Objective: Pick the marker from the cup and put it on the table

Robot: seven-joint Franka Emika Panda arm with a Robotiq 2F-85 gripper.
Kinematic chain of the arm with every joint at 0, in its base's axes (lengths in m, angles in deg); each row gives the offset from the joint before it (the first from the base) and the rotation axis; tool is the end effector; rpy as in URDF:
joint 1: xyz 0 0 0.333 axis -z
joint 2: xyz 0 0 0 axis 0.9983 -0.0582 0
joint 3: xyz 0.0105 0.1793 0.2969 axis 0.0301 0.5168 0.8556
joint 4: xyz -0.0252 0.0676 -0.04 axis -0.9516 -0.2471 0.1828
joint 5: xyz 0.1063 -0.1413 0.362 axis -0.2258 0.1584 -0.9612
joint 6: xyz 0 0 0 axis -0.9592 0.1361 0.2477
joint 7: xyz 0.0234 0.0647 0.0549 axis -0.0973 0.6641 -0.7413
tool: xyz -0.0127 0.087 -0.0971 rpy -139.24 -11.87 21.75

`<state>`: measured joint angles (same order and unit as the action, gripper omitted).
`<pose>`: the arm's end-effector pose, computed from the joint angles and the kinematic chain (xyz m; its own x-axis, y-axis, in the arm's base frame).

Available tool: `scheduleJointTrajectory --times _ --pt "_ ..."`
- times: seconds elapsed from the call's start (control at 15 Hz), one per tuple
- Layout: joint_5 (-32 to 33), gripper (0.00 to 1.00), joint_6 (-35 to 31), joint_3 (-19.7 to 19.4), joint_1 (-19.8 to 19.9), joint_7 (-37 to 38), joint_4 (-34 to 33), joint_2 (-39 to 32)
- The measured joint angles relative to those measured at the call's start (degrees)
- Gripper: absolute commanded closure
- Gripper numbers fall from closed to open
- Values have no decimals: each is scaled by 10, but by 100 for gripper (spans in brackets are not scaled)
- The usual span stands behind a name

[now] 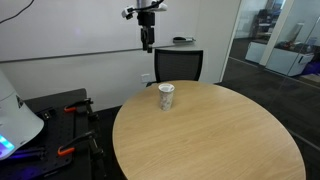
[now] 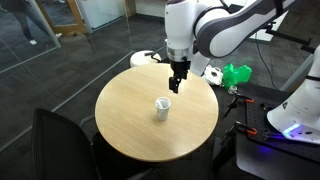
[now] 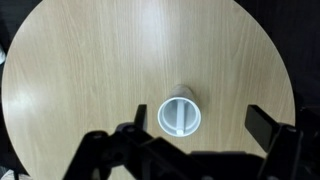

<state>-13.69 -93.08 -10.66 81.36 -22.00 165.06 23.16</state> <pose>0.5386 0.1379 0.3286 0.9897 -0.1373 -0.0415 -0.1312 -0.9835 0.1247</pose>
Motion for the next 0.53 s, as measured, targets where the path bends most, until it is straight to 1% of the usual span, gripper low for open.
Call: scheduleJointTrajectory --times 0.2,0.53 --pt "-1 0 -11 -10 -7 0 -6 -27" --pt "-16 0 -53 -25 -13 0 -11 -71"
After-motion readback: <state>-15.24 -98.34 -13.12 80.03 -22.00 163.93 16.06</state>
